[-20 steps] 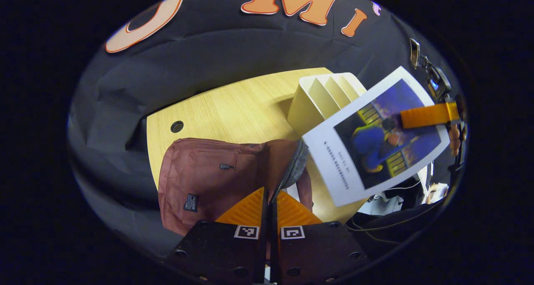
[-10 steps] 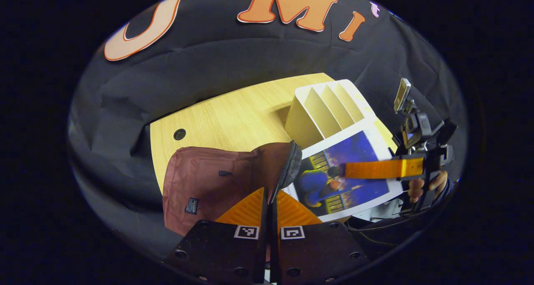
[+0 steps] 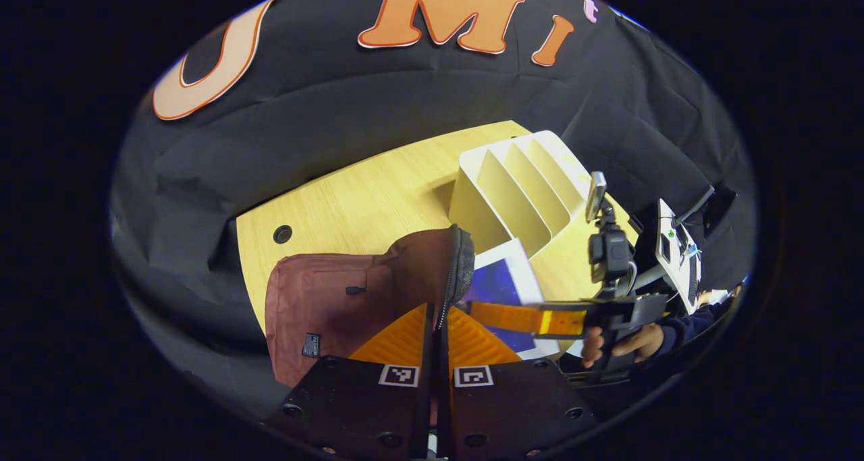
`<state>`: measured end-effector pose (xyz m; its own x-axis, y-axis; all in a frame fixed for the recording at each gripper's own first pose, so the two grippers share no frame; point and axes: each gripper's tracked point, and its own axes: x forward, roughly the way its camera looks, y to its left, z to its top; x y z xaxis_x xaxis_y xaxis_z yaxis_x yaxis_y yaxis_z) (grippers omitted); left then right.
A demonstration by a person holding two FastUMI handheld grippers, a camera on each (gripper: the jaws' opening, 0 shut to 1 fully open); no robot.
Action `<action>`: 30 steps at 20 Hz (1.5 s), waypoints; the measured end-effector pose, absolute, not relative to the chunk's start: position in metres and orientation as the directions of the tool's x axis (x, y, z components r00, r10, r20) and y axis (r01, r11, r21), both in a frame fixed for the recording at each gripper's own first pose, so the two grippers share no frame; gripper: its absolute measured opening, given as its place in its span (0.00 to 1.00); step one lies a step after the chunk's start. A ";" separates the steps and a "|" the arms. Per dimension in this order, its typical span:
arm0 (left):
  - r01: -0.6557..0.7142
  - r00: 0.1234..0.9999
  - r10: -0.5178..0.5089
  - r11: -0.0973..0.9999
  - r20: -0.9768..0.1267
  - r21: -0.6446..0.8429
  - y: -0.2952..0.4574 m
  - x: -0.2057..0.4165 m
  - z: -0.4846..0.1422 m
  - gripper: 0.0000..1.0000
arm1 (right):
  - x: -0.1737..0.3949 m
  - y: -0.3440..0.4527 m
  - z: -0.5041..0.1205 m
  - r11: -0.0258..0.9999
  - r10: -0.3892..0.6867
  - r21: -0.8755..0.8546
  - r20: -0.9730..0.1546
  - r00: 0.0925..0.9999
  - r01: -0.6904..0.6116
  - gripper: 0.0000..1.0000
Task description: Open the schoolbag, grab two books from the bookshelf and put them into the schoolbag.
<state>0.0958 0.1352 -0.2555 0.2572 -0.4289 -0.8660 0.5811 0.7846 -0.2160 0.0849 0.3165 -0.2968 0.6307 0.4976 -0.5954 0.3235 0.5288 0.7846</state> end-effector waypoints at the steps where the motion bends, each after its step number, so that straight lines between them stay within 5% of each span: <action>1: 0.586 0.257 -0.430 0.781 -0.866 -0.214 0.133 0.098 -0.258 0.05 | 0.085 0.321 -0.298 0.512 0.505 0.795 -0.584 0.635 0.325 0.40; 13: 0.603 0.259 -0.449 0.767 -0.855 -0.221 0.124 0.096 -0.255 0.05 | 0.110 0.361 -0.336 0.539 0.496 0.790 -0.578 0.647 0.292 0.41; 14: 0.598 0.260 -0.445 0.771 -0.857 -0.219 0.126 0.095 -0.256 0.05 | 0.111 0.363 -0.345 0.564 0.490 0.765 -0.614 0.620 0.312 0.34; 15: 0.588 0.255 -0.443 0.776 -0.859 -0.226 0.128 0.094 -0.260 0.05 | 0.103 0.362 -0.357 0.598 0.484 0.725 -0.667 0.567 0.342 0.50; 16: 0.577 0.257 -0.443 0.783 -0.859 -0.231 0.128 0.093 -0.263 0.05 | 0.101 0.362 -0.372 0.638 0.462 0.679 -0.715 0.525 0.362 0.48; 17: 0.570 0.259 -0.446 0.786 -0.857 -0.238 0.129 0.092 -0.264 0.05 | 0.092 0.354 -0.380 0.678 0.446 0.634 -0.758 0.477 0.372 0.74; 18: 0.569 0.269 -0.443 0.790 -0.856 -0.230 0.129 0.093 -0.264 0.05 | 0.087 0.349 -0.381 0.702 0.438 0.613 -0.773 0.460 0.363 0.71; 19: 0.567 0.277 -0.438 0.793 -0.855 -0.223 0.130 0.094 -0.266 0.05 | 0.084 0.344 -0.377 0.727 0.418 0.592 -0.783 0.460 0.348 0.94; 22: 0.548 0.309 -0.412 0.814 -0.857 -0.194 0.131 0.092 -0.270 0.07 | 0.070 0.319 -0.378 0.813 0.359 0.505 -0.826 0.434 0.289 0.97; 26: 0.517 0.341 -0.410 0.833 -0.846 -0.195 0.111 0.077 -0.268 0.23 | 0.059 0.263 -0.357 0.864 0.299 0.445 -0.830 0.471 0.236 0.97; 30: 0.475 0.363 -0.416 0.853 -0.834 -0.218 0.071 0.059 -0.265 0.62 | 0.056 0.203 -0.330 0.899 0.241 0.396 -0.806 0.541 0.190 0.97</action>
